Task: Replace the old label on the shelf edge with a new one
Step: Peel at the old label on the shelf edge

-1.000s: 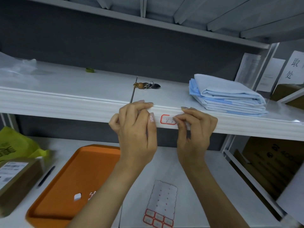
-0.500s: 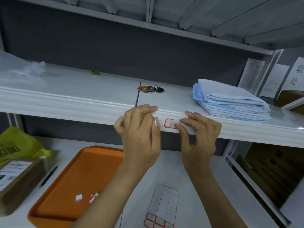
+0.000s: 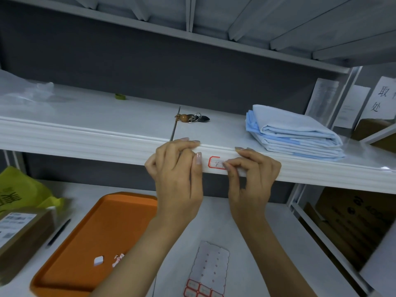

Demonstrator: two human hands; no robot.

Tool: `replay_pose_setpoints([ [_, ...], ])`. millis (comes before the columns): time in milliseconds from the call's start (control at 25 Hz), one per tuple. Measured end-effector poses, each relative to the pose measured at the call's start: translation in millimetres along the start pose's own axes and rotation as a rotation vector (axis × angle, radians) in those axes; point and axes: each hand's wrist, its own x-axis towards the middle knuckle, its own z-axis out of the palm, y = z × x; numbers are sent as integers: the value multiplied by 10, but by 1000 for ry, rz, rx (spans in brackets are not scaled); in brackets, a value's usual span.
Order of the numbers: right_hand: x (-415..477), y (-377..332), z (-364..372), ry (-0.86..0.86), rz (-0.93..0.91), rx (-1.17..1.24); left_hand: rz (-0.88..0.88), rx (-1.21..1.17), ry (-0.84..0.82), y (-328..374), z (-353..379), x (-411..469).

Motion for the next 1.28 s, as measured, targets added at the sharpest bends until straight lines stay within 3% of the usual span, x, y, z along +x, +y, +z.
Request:
replay_pose_setpoints([
  [640,83,-156,-38,-19,93,-61,-22,-26,-44,49,-88,28],
  [1280,76,-137,4,48,47,-53,1,-27,-26,10,-40,11],
])
